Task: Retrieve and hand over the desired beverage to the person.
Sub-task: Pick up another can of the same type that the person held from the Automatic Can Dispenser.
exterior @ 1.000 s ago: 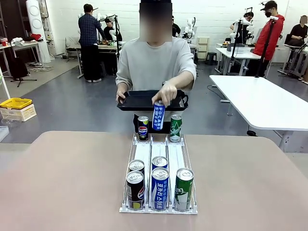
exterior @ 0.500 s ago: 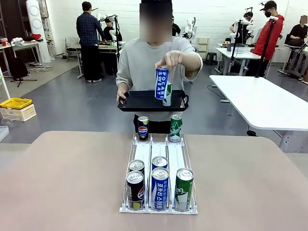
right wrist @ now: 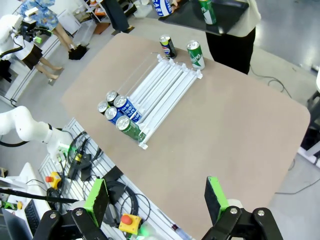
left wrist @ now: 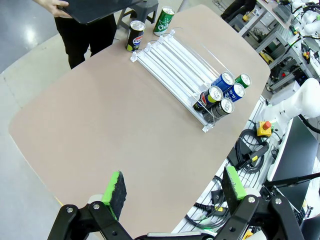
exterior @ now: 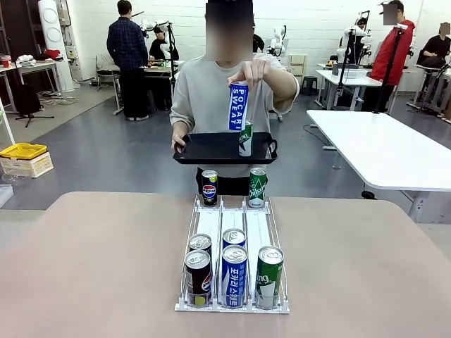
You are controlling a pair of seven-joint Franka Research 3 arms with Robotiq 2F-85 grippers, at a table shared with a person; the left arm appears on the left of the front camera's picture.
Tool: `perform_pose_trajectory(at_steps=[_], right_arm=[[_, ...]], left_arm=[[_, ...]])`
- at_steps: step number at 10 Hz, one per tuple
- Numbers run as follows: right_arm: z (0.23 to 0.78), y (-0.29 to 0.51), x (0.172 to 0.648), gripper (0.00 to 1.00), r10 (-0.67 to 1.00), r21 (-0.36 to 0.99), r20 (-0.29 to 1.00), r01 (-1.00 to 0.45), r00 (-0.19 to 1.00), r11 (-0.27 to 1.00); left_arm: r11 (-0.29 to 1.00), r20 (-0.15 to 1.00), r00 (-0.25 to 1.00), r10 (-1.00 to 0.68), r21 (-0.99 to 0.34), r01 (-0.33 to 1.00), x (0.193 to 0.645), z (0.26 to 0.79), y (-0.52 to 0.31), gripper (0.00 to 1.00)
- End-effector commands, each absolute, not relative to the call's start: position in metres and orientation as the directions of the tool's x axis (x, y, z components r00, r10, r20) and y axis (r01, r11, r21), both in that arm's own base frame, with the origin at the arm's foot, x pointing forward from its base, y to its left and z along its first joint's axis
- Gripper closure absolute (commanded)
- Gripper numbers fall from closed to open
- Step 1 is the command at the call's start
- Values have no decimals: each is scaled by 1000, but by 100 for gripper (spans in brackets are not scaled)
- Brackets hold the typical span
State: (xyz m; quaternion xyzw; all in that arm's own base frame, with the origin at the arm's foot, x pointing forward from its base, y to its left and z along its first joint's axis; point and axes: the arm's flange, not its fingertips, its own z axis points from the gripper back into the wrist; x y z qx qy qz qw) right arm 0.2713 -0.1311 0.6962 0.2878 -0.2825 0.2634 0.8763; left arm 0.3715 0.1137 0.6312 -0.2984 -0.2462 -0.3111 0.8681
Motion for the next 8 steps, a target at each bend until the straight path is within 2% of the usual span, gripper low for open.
perform_pose_trajectory(at_steps=[1,8], right_arm=[[696,-130,273,0,301,361,658,-640,690,679],[696,-130,273,0,301,361,658,-640,690,679]], left_arm=[[616,624,676,-393,-367,697,370,632,115,0],[616,624,676,-393,-367,697,370,632,115,0]])
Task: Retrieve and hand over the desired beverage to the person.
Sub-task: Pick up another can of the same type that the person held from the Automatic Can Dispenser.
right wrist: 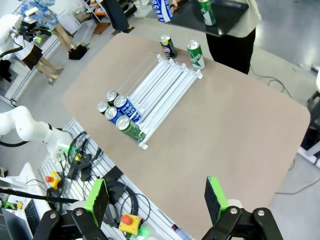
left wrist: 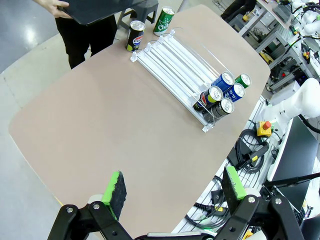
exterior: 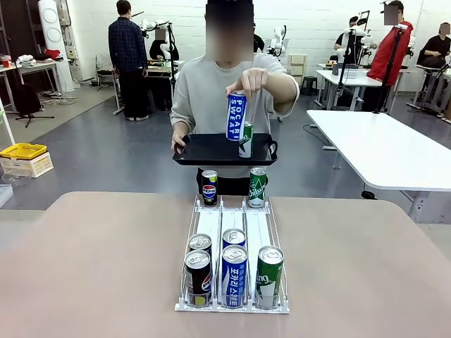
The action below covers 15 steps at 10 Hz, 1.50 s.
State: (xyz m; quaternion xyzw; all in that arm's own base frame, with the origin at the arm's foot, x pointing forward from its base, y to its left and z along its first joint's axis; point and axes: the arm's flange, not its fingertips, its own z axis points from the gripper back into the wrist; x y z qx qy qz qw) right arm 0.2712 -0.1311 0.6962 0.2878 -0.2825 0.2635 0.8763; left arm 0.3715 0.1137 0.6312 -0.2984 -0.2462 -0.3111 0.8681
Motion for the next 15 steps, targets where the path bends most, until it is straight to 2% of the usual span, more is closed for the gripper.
perform_pose_trajectory(at_steps=[1,15], right_arm=[[696,-130,273,0,301,361,658,-640,690,679],[696,-130,273,0,301,361,658,-640,690,679]], left_arm=[[616,624,676,-393,-367,697,370,632,115,0],[616,624,676,-393,-367,697,370,632,115,0]])
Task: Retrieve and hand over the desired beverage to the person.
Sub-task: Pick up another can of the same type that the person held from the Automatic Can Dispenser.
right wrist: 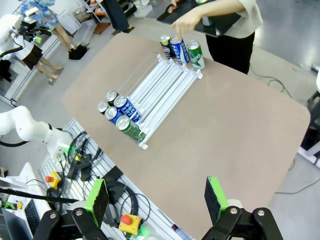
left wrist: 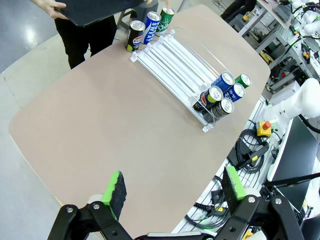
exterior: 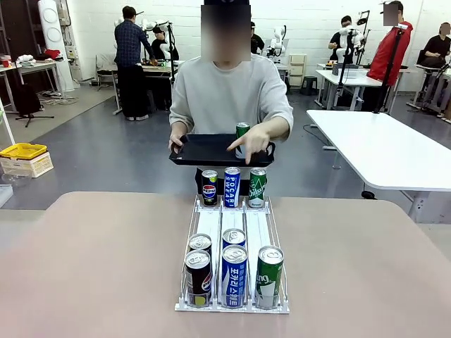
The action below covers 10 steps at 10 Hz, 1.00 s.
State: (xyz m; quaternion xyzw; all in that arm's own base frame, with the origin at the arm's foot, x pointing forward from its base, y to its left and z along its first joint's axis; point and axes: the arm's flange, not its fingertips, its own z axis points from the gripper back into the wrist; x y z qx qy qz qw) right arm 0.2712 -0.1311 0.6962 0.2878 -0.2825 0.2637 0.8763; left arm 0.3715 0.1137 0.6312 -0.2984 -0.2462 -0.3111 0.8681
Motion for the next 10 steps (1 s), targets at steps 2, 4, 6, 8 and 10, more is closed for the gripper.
perform_pose_trajectory(at_steps=[2,4,6,8,10], right_arm=[[696,-130,273,0,301,361,658,-640,690,679],[696,-130,273,0,301,361,658,-640,690,679],[696,-130,273,0,301,361,658,-640,690,679],[696,-130,273,0,301,361,658,-640,690,679],[696,-130,273,0,301,361,658,-640,690,679]], left_arm=[[616,624,676,-393,-367,697,370,632,115,0],[618,578,675,-458,-340,709,377,644,80,0],[523,434,601,-671,-298,799,384,671,-30,0],[635,208,681,-703,-249,731,386,669,-141,0],[827,68,841,-537,-151,541,385,649,-231,0]])
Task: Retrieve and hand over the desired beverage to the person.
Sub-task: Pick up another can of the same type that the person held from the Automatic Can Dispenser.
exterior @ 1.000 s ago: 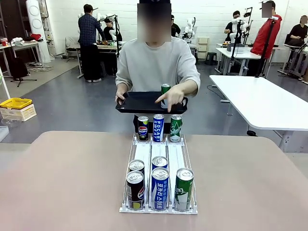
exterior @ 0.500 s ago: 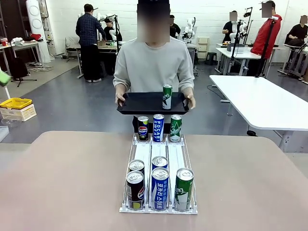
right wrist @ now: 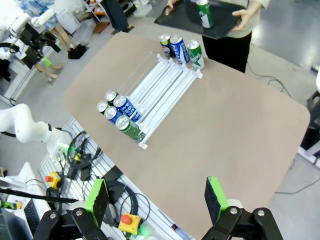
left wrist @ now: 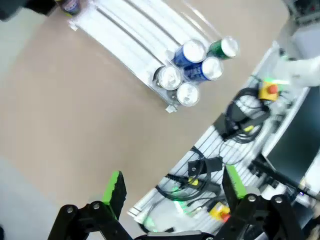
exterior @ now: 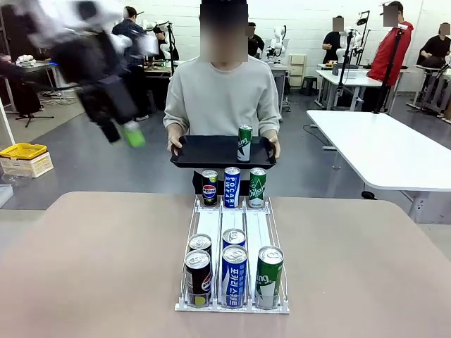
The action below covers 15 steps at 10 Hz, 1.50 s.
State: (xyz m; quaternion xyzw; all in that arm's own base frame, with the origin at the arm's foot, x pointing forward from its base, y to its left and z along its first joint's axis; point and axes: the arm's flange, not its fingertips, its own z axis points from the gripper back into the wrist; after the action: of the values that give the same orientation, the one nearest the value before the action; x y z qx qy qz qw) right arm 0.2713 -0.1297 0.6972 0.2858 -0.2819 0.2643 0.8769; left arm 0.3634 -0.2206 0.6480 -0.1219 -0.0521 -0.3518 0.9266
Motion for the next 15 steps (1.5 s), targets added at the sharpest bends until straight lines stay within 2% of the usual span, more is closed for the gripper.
perform_pose_trajectory(at_steps=[1,2,4,8,9,15], right_arm=[[696,-130,273,0,301,361,658,-640,690,679],[696,-130,273,0,301,361,658,-640,690,679],[696,-130,273,0,301,361,658,-640,690,679],[696,-130,273,0,301,361,658,-640,690,679],[696,-130,273,0,301,361,658,-640,690,679],[696,-130,273,0,301,361,658,-640,690,679]], left_arm=[[895,31,896,-442,-57,443,383,635,-266,0],[935,9,935,-354,9,354,379,618,-294,0],[980,73,977,-199,42,196,377,590,-330,0],[979,116,981,-157,-109,169,381,586,-357,0],[981,70,980,-188,-26,190,373,577,-353,0],[981,70,980,-188,-26,190,373,577,-353,0]])
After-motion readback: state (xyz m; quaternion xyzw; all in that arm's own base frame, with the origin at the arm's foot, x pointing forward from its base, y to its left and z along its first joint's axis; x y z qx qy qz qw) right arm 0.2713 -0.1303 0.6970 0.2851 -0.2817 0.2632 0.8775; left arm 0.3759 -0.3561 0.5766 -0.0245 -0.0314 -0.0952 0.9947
